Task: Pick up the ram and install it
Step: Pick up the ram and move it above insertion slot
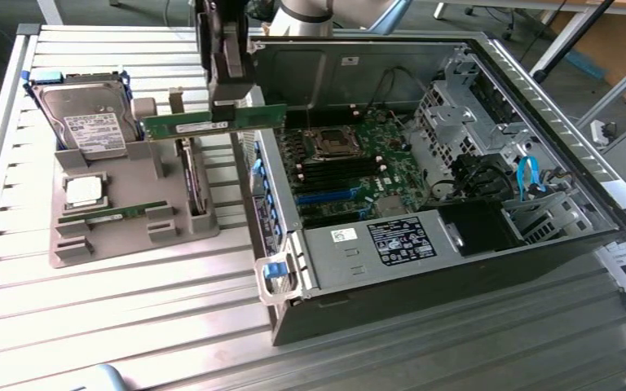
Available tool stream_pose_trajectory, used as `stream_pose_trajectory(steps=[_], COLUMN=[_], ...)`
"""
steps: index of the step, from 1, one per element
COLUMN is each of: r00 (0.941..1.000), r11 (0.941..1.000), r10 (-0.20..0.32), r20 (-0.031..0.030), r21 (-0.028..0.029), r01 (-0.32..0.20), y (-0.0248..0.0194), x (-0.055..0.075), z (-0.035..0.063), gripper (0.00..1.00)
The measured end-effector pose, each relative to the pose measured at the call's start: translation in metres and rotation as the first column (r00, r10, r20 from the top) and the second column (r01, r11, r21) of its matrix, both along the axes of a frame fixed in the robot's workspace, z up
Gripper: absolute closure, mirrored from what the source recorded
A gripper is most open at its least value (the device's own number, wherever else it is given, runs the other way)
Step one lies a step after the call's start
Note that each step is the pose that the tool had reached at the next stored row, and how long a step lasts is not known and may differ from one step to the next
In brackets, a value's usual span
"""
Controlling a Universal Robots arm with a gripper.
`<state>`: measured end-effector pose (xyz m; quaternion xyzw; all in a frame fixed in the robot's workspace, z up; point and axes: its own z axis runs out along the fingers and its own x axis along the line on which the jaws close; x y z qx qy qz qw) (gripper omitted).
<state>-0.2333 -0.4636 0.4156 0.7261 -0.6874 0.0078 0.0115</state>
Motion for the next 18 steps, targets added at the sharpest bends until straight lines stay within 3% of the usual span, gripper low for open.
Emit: stream_pose_trajectory(steps=[18], r00=[1.0], r11=[1.0], r10=[0.0], r20=[0.0], r21=[-0.0051], r01=[0.0], y=[0.0], x=[0.028], z=[0.0], gripper=[0.88])
